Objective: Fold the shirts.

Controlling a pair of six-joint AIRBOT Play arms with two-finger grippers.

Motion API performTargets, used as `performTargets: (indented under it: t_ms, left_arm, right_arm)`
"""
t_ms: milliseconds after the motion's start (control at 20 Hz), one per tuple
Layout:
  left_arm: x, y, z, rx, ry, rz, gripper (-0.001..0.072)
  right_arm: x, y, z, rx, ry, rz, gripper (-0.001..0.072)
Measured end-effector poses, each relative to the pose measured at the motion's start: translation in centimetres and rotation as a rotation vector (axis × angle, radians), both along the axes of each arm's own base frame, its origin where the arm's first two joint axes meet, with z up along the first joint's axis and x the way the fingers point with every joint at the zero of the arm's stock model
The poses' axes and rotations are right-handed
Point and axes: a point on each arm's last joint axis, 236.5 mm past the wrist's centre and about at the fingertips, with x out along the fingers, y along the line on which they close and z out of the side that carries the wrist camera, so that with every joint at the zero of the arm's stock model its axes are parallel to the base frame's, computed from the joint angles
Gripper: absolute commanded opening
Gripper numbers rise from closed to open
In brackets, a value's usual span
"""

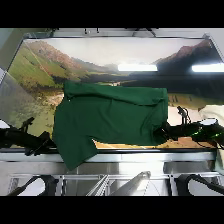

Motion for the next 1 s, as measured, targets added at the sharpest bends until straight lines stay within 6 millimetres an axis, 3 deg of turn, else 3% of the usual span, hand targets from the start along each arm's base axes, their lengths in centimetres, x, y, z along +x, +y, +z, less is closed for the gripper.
performTargets:
  t_ms: [150,250,300,350,400,600,750,1000]
  left_arm:
    - [0.7,-3.4,-1.0,-0.106,0.015,-0.042,0.0298]
    - [0.8,-6.1,-1.6,-0.159,0.039,-0.091,0.0257]
    - [0.8,-6.9,-1.8,-0.166,0.045,-0.128,0.0175]
    - [0.8,-7.4,-1.9,-0.163,0.048,-0.170,0.0039]
    - [1.0,-7.7,-2.0,-0.152,0.036,-0.205,0.0033]
    - [4.3,-6.9,-0.5,-0.081,-0.101,-0.242,0.0033]
    - [5.0,-5.7,3.1,-0.108,-0.158,-0.193,0.0033]
    - [4.2,-2.9,7.0,-0.143,-0.204,-0.083,0.0033]
  right_arm:
    - [0.0,0.0,0.0,0.003,0.002,0.001,0.0020]
    - [-0.1,0.1,0.1,0.005,0.005,0.000,0.0020]
    - [-0.1,0.1,0.1,0.008,0.007,0.000,0.0020]
    - [-0.2,0.1,0.2,0.013,0.012,-0.004,0.0020]
    - [-0.3,0.1,0.3,0.021,0.019,-0.007,0.0019]
    - [-1.1,-1.5,1.0,0.020,0.037,-0.024,0.0019]
    - [-1.0,-4.3,2.2,0.001,0.018,-0.101,0.0020]
    - [-0.7,-6.2,5.2,0.054,0.002,-0.232,0.0020]
